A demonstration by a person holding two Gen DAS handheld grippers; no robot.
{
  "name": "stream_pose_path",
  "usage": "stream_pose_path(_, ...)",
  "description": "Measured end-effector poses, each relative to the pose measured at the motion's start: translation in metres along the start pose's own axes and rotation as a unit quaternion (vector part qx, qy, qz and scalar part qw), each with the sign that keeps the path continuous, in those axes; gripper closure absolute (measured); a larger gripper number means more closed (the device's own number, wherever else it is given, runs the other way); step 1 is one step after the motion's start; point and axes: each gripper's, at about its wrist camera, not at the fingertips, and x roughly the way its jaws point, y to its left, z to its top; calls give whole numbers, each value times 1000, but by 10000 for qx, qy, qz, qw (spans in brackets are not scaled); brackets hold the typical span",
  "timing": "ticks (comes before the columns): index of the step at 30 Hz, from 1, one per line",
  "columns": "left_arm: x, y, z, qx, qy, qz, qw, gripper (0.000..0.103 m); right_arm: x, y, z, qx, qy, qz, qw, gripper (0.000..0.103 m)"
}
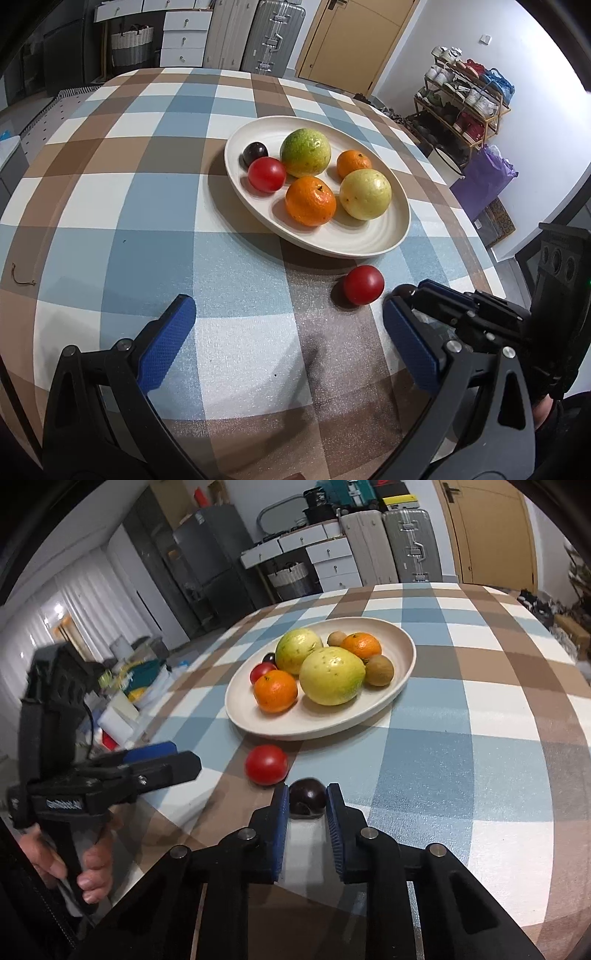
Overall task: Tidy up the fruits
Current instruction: 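Grasp the last dark plum with the right tool and lift it, then grasp the last red tomato with the left tool while the right tool holds the plum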
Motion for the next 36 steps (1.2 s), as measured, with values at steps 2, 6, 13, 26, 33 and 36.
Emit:
stream_pose_path(2, 3, -2, 1, 11, 31, -8, 10000, 2, -3, -2, 0, 7, -63, 23, 10000, 93)
stream_pose_path(6, 8, -7, 2, 54, 95, -37, 9999, 2, -5, -3, 1, -23, -94, 0, 10000, 94)
stream_pose_path(13, 14, -11, 4, 67, 168, -38, 9998, 2, -6, 0, -1, -123, -71, 61, 9999, 94)
stream_pose_path(26, 17, -12, 4, 78, 208, -54, 9997, 2, -3, -4, 4, -9, 9, 103, 9999, 86)
stream_pose_path(33, 19, -14, 5, 85, 223, -59, 9997, 2, 0, -11, 5, 204, 122, 127, 9996, 78)
stream_pose_path(36, 21, -14, 6, 92, 234, -63, 9997, 2, 3, -13, 4, 235, 179, 51, 9995, 76)
